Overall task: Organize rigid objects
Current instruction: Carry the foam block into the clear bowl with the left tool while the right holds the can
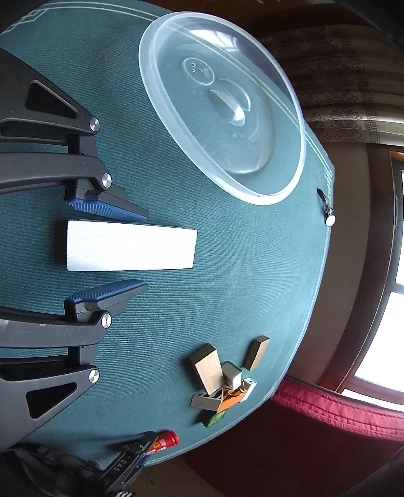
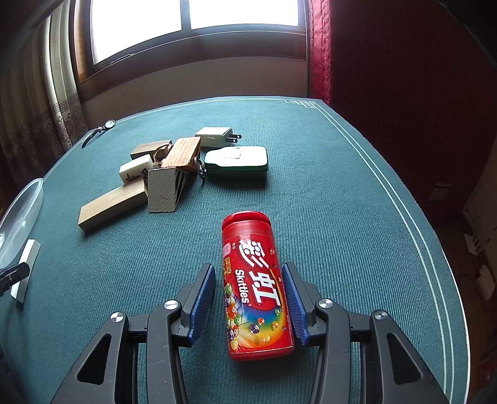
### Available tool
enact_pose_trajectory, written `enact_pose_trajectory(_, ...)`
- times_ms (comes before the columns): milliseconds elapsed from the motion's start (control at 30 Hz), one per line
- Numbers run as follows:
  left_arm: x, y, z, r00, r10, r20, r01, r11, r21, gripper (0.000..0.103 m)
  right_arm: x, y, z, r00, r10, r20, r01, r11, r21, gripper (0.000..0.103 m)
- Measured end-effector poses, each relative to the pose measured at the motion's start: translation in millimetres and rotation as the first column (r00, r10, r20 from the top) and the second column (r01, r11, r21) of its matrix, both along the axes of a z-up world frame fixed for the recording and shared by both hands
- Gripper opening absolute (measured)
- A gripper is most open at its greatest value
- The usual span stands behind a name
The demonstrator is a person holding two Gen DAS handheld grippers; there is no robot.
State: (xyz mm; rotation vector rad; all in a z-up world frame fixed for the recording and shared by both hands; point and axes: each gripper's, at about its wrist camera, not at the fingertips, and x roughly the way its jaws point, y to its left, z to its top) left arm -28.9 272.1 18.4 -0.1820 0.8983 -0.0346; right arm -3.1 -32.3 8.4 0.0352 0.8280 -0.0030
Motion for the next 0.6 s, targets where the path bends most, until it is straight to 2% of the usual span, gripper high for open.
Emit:
enact_pose_trajectory(67, -1, -2, 0, 1.0, -0.004, 0.01, 0.004, 1.0, 0.02, 0.04, 0, 0, 0, 1.0, 0.0, 0.0, 0.0, 1.0, -0.001, 0.048)
enact_pose_trajectory(133, -1, 0, 1, 1.0, -0.001, 0.015, 0.001, 1.0, 0.014, 0.032, 0, 0, 0, 1.0, 0.0, 0.0, 0.0, 1.0, 0.0, 0.048)
enact_pose_trajectory(200, -2, 4, 4, 1.0, 0.005, 0.025, -0.004, 1.0, -0.006, 0.032, 0, 1, 0, 1.0, 0.0, 0.0, 0.0, 1.0, -0.001, 0.048)
enact_pose_trajectory(367, -9, 17, 25, 0.993, 0.044, 0.112, -0.046, 0.999, 0.01, 0.032, 0, 2, 0, 1.0, 0.0, 0.0, 0.0, 1.0, -0.005, 0.048)
enact_pose_trajectory(600, -11, 52, 54, 0.965, 0.144, 0.221, -0.159, 0.986, 0.048, 0.032, 0, 3, 0, 1.0, -0.002, -0.001, 0.002, 1.0, -0.013, 0.048)
